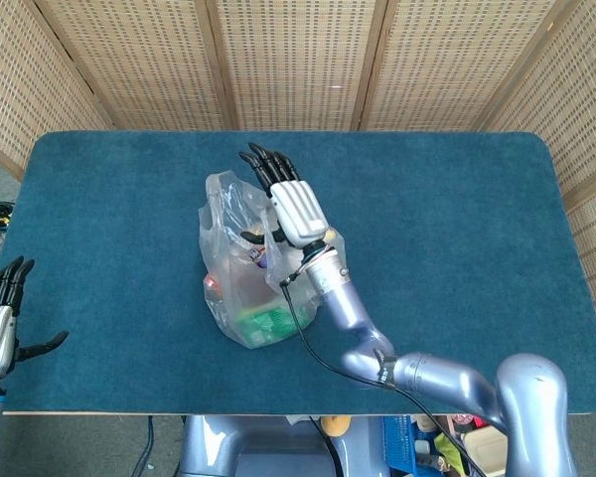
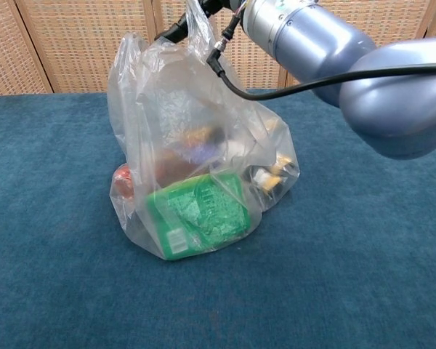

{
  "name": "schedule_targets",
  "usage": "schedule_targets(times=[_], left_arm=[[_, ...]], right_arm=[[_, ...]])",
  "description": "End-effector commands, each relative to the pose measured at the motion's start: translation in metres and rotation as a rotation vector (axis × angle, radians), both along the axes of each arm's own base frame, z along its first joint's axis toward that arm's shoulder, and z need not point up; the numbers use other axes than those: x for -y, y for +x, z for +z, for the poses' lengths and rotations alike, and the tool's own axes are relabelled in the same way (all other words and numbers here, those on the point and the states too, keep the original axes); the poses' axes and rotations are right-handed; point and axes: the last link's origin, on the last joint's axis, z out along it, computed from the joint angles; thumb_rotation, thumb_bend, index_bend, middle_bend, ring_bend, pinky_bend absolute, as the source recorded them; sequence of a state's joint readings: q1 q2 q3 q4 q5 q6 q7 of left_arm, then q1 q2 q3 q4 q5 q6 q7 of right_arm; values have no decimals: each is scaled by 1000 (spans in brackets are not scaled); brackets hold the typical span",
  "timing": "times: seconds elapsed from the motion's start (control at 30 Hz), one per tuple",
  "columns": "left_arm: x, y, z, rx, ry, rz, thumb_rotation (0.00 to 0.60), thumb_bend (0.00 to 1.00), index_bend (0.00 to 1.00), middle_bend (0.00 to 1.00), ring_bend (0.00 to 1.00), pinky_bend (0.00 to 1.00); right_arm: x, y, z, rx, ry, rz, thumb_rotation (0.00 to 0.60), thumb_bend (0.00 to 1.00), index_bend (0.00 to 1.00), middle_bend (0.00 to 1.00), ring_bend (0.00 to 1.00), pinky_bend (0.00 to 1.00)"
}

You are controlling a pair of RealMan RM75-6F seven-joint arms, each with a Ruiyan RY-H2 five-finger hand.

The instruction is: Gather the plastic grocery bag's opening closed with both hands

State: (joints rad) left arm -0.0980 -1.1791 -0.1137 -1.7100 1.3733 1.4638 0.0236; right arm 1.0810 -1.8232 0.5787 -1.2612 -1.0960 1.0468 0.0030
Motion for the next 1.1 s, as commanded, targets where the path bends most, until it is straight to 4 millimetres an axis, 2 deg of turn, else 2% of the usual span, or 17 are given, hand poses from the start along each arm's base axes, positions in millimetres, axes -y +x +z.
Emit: schedule_targets(times=[0.03, 0.27, 0.33, 0.4, 0.57, 0.77, 0.87, 1.1], left_arm=[[-1, 0, -1, 0, -5, 2, 600, 140, 0, 0, 0, 0], [-3, -1, -3, 5, -14, 7, 600, 140, 0, 0, 0, 0], [-3, -1, -3, 6, -19, 7, 600, 140, 0, 0, 0, 0], [-3, -1, -3, 8, -18, 6, 600, 140, 0, 0, 0, 0], [-4, -1, -2, 31, -22, 6, 600, 140, 0, 0, 0, 0], [-17, 5, 1, 128, -75, -53, 600, 142, 0, 0, 0, 0], [-23, 8, 3, 164, -92, -79, 600, 140, 0, 0, 0, 0], [-45, 24, 4, 300, -150, -141, 600, 140, 0, 0, 0, 0]], right_arm=[[1, 6, -1, 90, 25, -34, 600, 0, 36, 0, 0, 0], [0, 15, 3, 245, 51, -71, 600, 0, 174, 6, 0, 0], [-1, 17, 5, 261, 37, -66, 600, 15, 188, 16, 0, 0], [-2, 17, 6, 260, 24, -56, 600, 86, 191, 26, 0, 0], [-7, 15, 11, 251, 6, -26, 600, 345, 192, 37, 0, 0], [-13, 7, 23, 213, -42, 4, 600, 590, 197, 53, 0, 0], [-15, 3, 28, 192, -57, 4, 600, 660, 197, 59, 0, 0], [-23, -5, 34, 156, -73, 10, 600, 683, 196, 63, 0, 0]])
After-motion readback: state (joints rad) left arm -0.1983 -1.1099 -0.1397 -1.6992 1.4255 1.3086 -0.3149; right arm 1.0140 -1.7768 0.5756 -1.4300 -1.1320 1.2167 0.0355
